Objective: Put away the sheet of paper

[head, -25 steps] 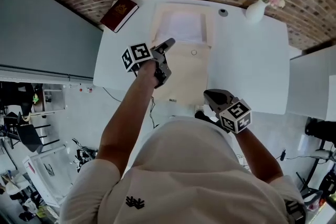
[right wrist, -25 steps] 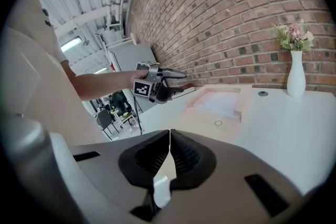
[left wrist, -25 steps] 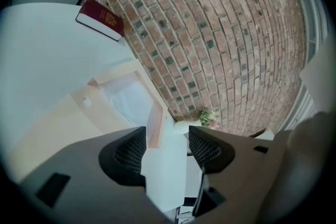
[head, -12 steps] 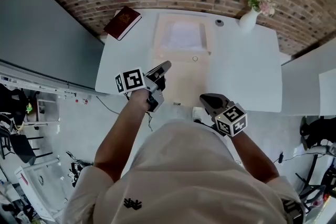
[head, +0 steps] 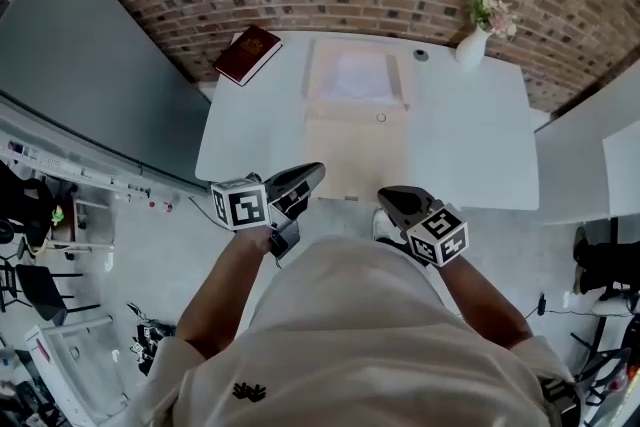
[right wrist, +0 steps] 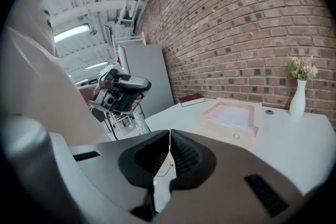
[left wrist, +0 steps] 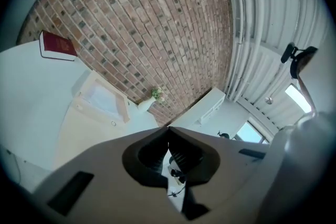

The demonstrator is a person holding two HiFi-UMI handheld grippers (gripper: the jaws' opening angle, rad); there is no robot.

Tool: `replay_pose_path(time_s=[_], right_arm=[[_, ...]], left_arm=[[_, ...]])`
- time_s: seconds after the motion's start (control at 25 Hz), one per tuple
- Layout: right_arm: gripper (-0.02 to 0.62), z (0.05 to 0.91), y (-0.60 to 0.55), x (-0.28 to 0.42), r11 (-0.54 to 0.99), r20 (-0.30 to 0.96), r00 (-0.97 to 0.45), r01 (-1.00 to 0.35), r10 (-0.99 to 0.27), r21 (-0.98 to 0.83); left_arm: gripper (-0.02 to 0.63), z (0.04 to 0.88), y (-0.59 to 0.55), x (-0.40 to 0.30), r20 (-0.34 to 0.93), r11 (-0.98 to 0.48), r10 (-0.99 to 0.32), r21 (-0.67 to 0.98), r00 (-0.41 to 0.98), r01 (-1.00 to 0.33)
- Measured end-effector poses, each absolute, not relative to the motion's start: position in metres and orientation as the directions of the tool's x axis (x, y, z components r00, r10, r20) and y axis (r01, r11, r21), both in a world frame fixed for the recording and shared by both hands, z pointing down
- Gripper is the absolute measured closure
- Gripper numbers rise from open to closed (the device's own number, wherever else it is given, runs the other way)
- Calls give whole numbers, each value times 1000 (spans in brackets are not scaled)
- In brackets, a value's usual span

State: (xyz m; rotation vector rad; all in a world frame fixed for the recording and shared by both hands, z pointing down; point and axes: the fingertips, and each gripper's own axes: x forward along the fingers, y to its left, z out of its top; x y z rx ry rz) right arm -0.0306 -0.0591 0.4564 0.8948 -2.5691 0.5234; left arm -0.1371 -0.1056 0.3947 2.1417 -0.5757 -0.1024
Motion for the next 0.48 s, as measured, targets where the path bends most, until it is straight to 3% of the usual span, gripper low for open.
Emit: replay_pose_path(time_s=[0.48], right_arm=[[565,438,-12,-58,732,474,-713,-655,-517,-186]], left_arm=[[581,391,-23,-159,212,-659,-360,631,909,-408]])
